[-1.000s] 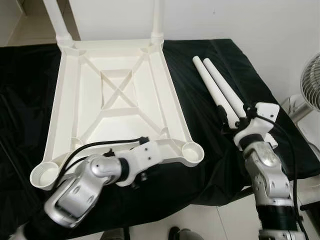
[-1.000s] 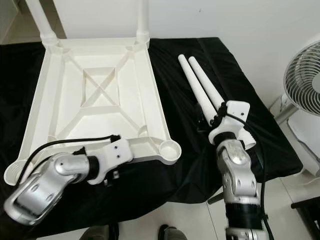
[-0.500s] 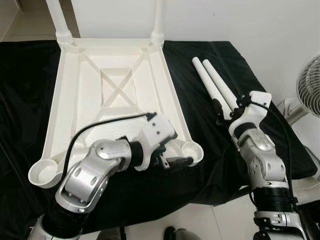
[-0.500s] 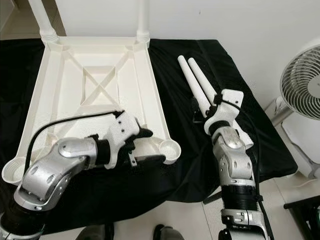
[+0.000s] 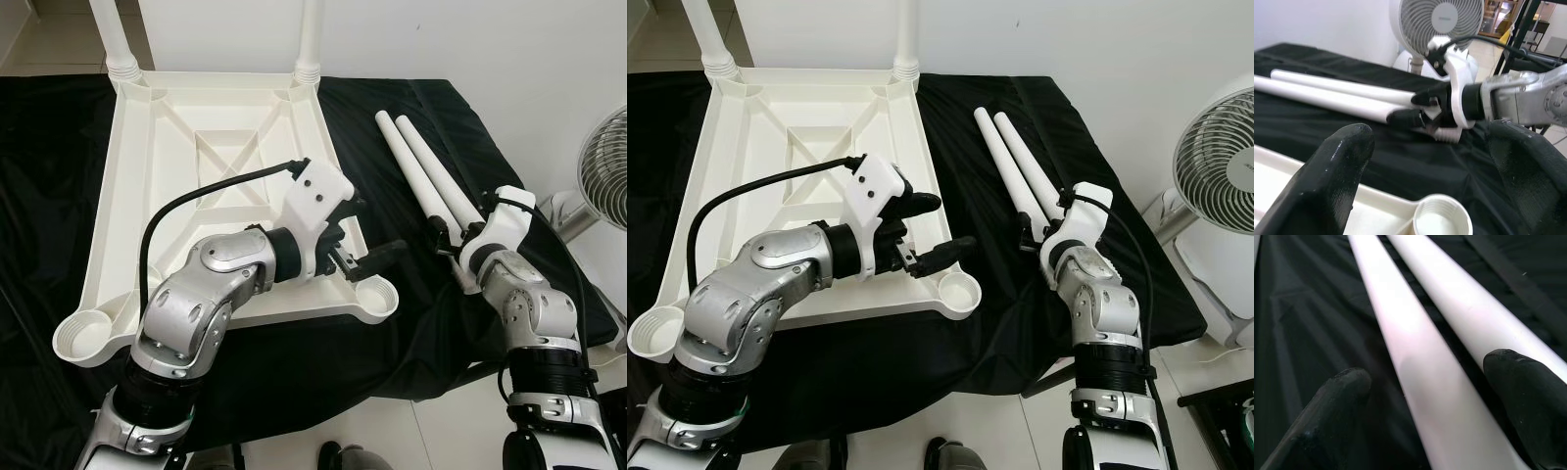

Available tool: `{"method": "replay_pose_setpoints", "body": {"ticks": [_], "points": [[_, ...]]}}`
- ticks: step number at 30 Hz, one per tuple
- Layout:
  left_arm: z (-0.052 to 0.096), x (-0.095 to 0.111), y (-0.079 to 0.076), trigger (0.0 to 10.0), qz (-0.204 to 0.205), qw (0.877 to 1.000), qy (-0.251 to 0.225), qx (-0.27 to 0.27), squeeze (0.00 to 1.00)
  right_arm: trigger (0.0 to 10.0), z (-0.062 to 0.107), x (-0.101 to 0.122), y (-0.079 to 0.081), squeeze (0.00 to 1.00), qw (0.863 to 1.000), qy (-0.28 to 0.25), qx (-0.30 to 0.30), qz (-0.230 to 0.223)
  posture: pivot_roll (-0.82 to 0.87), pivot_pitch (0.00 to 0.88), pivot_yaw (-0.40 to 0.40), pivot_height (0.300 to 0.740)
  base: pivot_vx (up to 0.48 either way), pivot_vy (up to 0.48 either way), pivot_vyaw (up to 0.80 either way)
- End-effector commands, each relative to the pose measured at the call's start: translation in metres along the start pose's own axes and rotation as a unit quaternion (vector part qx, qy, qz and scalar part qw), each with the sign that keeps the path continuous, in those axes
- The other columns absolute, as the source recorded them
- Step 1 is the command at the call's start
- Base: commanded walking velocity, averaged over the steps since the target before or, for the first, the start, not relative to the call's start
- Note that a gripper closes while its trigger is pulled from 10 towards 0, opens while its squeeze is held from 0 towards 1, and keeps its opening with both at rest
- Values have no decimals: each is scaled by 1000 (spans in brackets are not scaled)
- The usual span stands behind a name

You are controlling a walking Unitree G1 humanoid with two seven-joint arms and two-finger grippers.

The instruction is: Building children table

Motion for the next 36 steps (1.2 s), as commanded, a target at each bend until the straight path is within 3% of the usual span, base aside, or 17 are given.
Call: {"method": "replay_pose_setpoints", "body": {"ticks": [1,8,16,21,25,26,27,28,30,31,36], "points": [[-4,-1,-6,10000,0,1000,2,-20,0,10000,0,-4,-4,0,1000,16,1,0,39,184,-88,740,0,0,0],[-7,6,-6,10000,-2,1000,-6,-21,0,10000,-1,-17,8,0,995,86,47,-29,38,184,-80,740,0,0,0],[-8,10,-6,10000,-4,1000,-11,-24,0,10000,-1,-23,12,0,989,125,66,-40,41,183,-78,740,0,0,0],[-10,12,-5,10000,-2,1000,-18,-17,0,10000,1,-36,12,0,974,194,93,-74,42,181,-77,740,0,0,0],[-10,13,-4,10000,-2,1000,-18,-16,0,10000,2,-39,13,0,969,210,101,-80,42,181,-78,740,0,0,0],[-11,14,-3,10000,-2,1000,-20,-14,0,9451,2,-42,14,0,965,221,111,-90,43,179,-78,740,0,0,0],[-11,14,-2,10000,-1,1000,-21,-11,0,3647,3,-45,15,0,959,235,121,-102,42,176,-78,740,0,0,0],[-12,15,-2,10000,-1,1000,-22,-10,0,3098,4,-46,16,0,956,240,128,-105,42,176,-78,740,0,0,0],[-12,15,-2,10000,-1,1000,-22,-10,0,3098,4,-46,16,0,956,240,128,-105,42,176,-78,740,0,0,0],[-12,15,-1,10000,-1,1000,-22,-9,0,196,4,-46,17,0,954,245,135,-113,43,174,-78,740,0,0,0],[-13,17,1,10000,0,1000,-26,-4,0,0,2,-42,18,0,949,247,146,-130,43,172,-78,740,0,0,0]]}}
Point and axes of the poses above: a point about 5 cm out from each wrist's last joint towards the gripper, its own z axis pointing back from the gripper into the wrist, its own x axis along the axis of the wrist's last joint, y = z × x, the point moved 3 cm from there along -z, pointing out of the wrist towards the gripper, and after that the axes turned 8 degrees about z, right-handed, at the moved point
